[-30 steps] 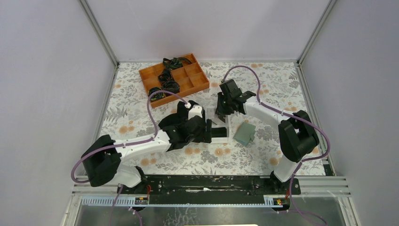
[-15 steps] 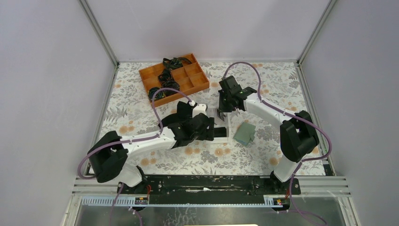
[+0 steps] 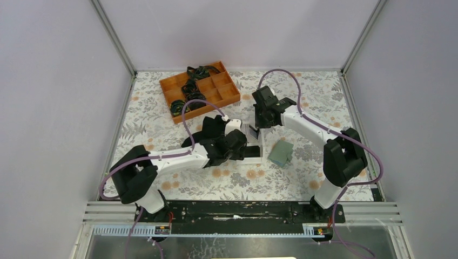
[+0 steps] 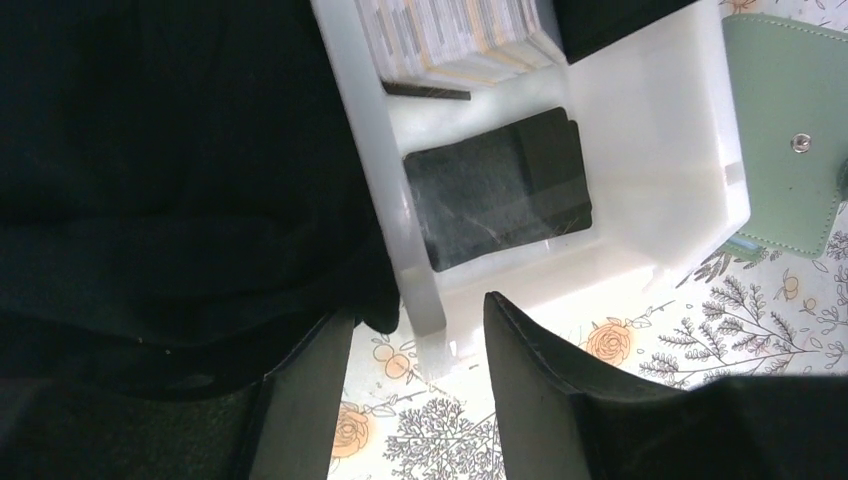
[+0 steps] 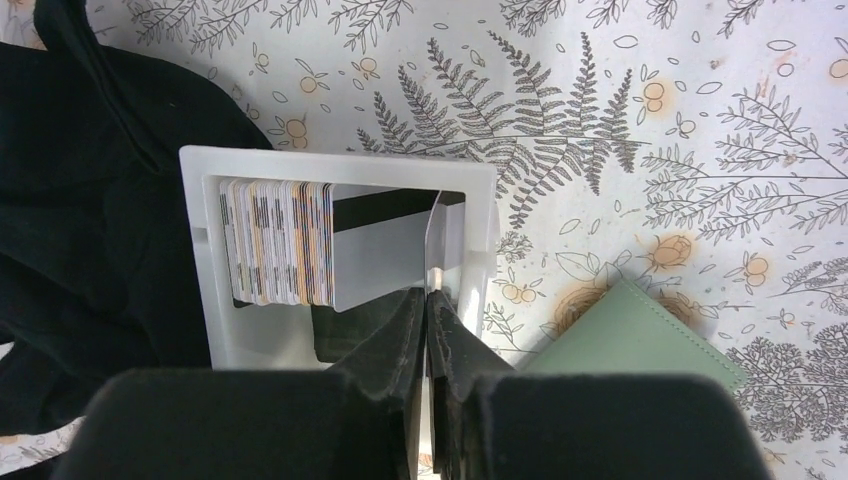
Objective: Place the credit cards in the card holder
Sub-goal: Pick up the credit card from the storage box.
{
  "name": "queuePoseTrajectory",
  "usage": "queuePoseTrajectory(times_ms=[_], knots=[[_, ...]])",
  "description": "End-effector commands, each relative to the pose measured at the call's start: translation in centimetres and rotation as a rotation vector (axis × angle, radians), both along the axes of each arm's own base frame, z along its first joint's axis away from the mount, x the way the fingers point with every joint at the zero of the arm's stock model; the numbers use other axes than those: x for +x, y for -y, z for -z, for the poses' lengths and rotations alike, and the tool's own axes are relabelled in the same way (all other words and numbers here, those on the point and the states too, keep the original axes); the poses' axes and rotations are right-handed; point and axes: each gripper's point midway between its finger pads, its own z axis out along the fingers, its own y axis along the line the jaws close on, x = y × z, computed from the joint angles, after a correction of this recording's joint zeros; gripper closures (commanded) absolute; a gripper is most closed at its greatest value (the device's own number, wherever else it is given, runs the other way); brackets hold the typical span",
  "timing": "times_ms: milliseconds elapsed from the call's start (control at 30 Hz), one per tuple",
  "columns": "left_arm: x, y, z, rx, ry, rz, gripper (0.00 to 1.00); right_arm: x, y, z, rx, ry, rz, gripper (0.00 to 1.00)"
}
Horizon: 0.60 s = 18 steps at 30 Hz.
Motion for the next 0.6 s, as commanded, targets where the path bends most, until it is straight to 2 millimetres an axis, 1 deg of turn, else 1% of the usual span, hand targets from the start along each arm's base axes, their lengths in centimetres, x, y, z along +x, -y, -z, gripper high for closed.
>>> queuePoseTrajectory(times_ms=[0, 67, 200, 400, 467, 567], knots=[[1.8, 2.3, -2.4, -0.052, 0.083, 0.0, 0.46, 0.4, 0.2, -4.6, 0.018, 0.103, -0.011, 1.0], [1.9, 2.5, -2.5, -0.043, 0.088, 0.001, 0.49, 0.3, 0.4, -5.2, 0.017, 0.114, -0.012, 1.0], [2.0, 2.9, -2.2, -0.016, 0.088, 0.007, 0.53, 0.4, 0.5, -6.5, 0.025, 0.138, -0.012, 1.0], [2.0, 3.0, -1.8, 0.027, 0.091, -0.001, 0.59, 0.4, 1.0, -8.2, 0.014, 0.167, -0.01, 1.0], [2.2, 2.9, -2.0, 0.053, 0.1, -0.009, 0.62, 0.3, 1.2, -8.9, 0.011, 0.181, -0.008, 1.0], [2.7, 2.0, -2.3, 0.112, 0.121, -0.044, 0.65, 0.3, 1.6, -9.8, 0.007, 0.206, -0.002, 1.0]])
